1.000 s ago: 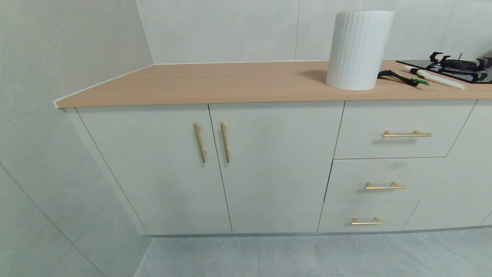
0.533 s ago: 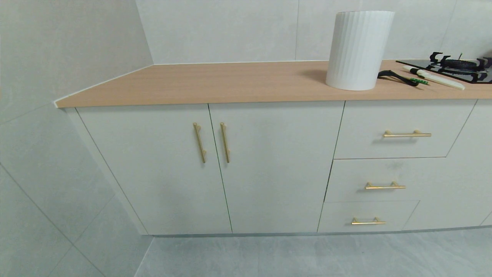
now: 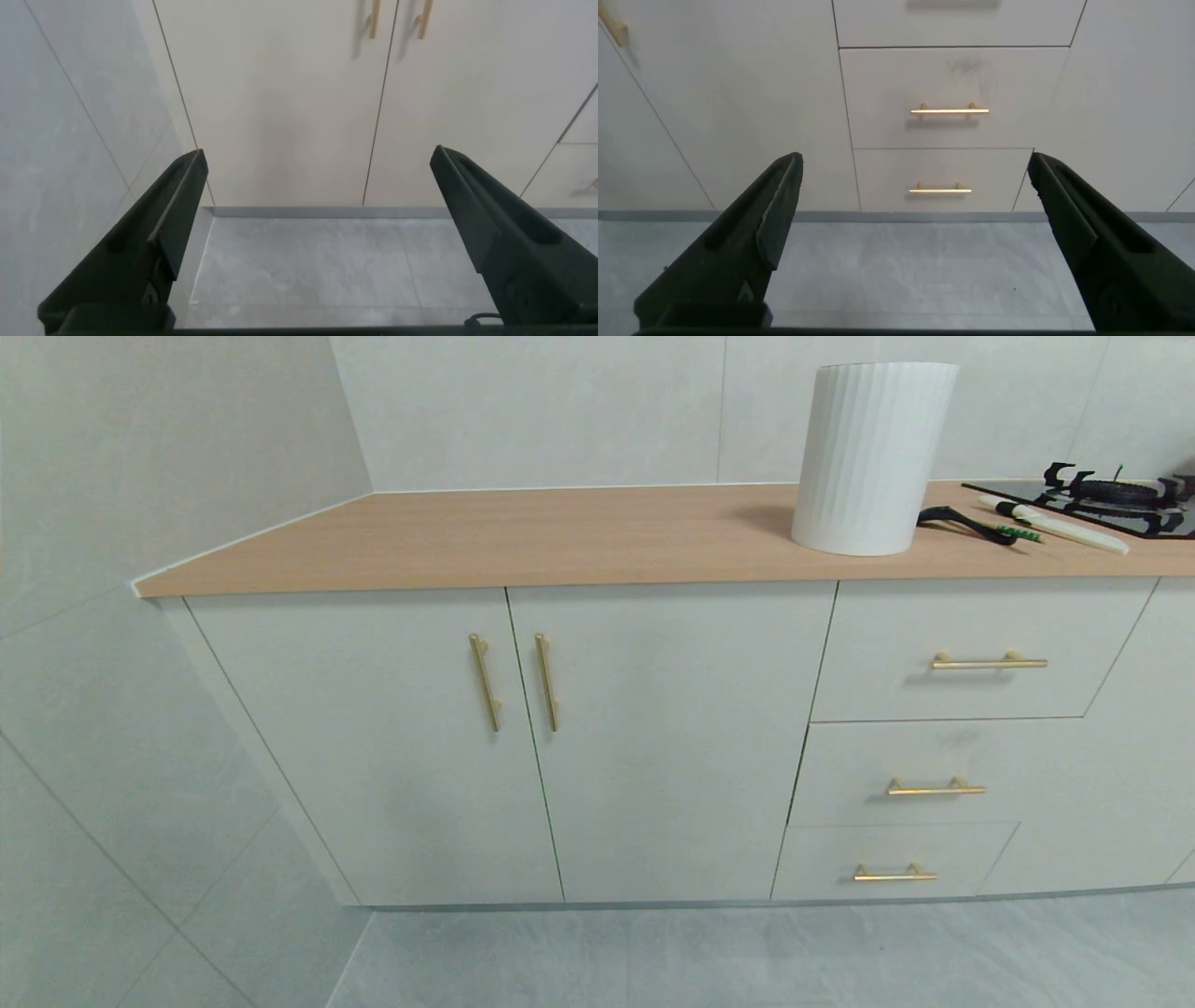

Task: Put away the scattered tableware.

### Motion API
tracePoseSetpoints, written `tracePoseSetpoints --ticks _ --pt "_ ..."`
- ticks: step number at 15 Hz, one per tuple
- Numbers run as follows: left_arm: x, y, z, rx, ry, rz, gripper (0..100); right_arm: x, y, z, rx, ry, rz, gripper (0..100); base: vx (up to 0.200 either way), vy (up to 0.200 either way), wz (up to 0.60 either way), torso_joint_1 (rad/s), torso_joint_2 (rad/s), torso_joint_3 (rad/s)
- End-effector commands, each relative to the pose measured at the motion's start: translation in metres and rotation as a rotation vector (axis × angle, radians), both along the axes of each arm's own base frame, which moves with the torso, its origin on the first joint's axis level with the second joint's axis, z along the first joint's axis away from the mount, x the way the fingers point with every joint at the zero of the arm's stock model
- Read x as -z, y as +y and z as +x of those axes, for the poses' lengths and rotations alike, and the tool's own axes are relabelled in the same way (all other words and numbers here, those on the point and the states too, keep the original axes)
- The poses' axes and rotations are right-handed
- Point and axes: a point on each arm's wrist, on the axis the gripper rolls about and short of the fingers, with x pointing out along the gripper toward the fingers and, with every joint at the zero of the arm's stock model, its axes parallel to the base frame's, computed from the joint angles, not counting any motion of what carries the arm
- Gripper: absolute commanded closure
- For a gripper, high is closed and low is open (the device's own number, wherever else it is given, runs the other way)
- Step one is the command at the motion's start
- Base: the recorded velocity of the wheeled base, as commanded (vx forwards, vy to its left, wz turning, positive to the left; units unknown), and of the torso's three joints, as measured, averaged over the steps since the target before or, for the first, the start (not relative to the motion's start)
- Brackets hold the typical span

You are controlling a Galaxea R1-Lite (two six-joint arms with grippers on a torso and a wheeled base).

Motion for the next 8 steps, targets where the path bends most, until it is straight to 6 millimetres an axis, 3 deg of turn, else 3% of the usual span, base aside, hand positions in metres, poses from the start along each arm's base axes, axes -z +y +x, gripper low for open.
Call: tracePoseSetpoints --ticks 1,3,8 --pt "-0.0004 0.0 0.0 -0.001 0.0 0.001 0 0.0002 0.0 0.0001 -0.001 0.003 0.0 0 0.0 0.0 0.0 0.0 0.0 0.0" --pt "0.0 0.0 0.0001 0.001 0.001 0.001 0 0.0002 0.0 0.0001 -0.002 0.003 0.0 0 0.0 0.0 0.0 0.0 0.0 0.0" --pt "0.0 0.0 0.0001 0.001 0.001 0.0 0 0.0002 0.0 0.0001 -0.002 0.003 0.0 0 0.0 -0.2 0.0 0.001 0.0 0.0"
